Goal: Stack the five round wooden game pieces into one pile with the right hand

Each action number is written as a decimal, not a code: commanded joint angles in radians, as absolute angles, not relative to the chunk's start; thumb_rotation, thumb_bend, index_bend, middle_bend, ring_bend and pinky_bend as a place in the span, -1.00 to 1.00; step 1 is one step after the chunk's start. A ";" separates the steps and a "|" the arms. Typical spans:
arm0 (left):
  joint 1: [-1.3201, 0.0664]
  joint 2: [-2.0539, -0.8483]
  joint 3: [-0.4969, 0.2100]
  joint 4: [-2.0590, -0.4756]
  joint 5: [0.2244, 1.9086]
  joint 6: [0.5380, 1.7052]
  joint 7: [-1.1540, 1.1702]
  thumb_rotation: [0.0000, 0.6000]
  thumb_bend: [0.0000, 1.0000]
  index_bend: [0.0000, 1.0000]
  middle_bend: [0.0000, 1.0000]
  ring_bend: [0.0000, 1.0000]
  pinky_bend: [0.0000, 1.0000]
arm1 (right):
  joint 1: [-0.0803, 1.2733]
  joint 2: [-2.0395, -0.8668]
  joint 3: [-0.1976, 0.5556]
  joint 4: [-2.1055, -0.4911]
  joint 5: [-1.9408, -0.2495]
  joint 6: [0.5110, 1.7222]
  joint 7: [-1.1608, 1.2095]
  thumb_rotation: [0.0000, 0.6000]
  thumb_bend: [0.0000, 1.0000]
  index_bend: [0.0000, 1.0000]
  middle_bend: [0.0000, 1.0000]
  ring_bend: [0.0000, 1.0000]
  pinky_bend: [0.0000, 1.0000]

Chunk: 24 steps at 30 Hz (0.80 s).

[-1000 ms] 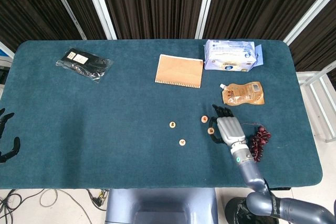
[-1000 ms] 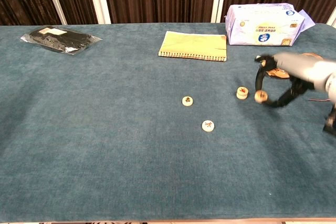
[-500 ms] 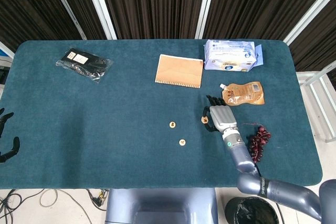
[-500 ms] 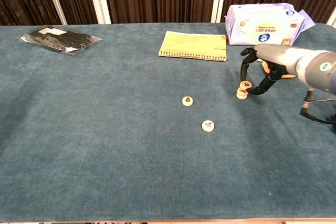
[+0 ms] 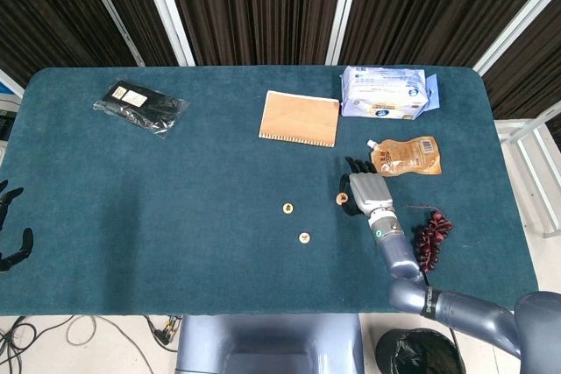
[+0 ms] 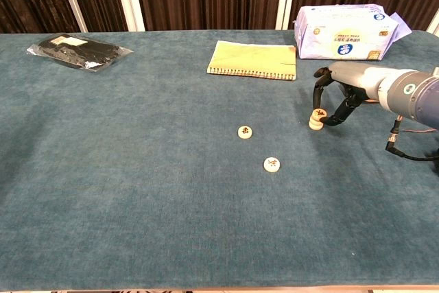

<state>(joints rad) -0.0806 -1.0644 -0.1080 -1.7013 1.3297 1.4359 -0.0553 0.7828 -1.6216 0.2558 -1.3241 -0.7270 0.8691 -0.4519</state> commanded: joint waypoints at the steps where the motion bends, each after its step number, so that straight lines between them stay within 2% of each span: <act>1: -0.081 -1.064 -0.108 -1.702 1.330 1.436 -0.054 1.00 -0.03 -0.71 -1.00 -1.00 -1.00 | 0.785 -1.624 0.254 -1.319 -0.725 0.867 -0.449 1.00 -0.17 0.11 -1.00 -1.00 -1.00; 24: -0.082 -1.064 -0.108 -1.702 1.327 1.433 -0.050 1.00 -0.03 -0.71 -1.00 -1.00 -1.00 | 0.800 -1.632 0.235 -1.302 -0.717 0.868 -0.437 1.00 -0.17 0.11 -1.00 -1.00 -1.00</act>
